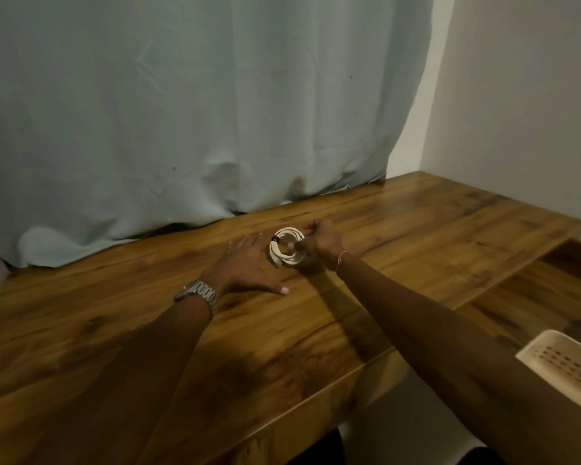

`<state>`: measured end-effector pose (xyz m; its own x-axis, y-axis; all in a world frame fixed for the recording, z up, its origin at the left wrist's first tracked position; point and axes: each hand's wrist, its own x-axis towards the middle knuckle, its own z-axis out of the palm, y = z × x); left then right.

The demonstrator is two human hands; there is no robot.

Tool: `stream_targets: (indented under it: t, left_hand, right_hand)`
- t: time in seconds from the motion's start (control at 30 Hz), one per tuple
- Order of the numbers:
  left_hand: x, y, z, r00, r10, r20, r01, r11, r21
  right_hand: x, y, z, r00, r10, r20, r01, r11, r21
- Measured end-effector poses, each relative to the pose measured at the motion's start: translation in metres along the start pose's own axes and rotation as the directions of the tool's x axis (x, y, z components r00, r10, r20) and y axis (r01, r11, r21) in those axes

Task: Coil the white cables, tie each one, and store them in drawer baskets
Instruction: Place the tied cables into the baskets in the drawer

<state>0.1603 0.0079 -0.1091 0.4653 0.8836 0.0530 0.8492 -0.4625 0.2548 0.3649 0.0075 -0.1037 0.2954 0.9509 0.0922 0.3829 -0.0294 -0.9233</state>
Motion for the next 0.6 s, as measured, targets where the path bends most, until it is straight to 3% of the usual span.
stream_targets:
  t: [0.23, 0.4, 0.6]
  left_hand:
    - [0.029, 0.067, 0.000, 0.962, 0.248, -0.118, -0.264, 0.952, -0.152]
    - [0.061, 0.140, 0.010, 0.928, 0.371, -0.031, -0.368, 0.901, -0.227]
    - [0.090, 0.244, 0.027, 0.853, 0.521, 0.037, -0.490, 0.822, -0.289]
  right_hand:
    - [0.007, 0.030, -0.078, 0.989, 0.049, -0.142, -0.039, 0.997, 0.074]
    - [-0.001, 0.050, -0.157, 0.969, 0.161, -0.187, -0.101, 0.950, 0.294]
    - [-0.024, 0.085, -0.263, 0.932, 0.190, -0.308, -0.078, 0.937, 0.341]
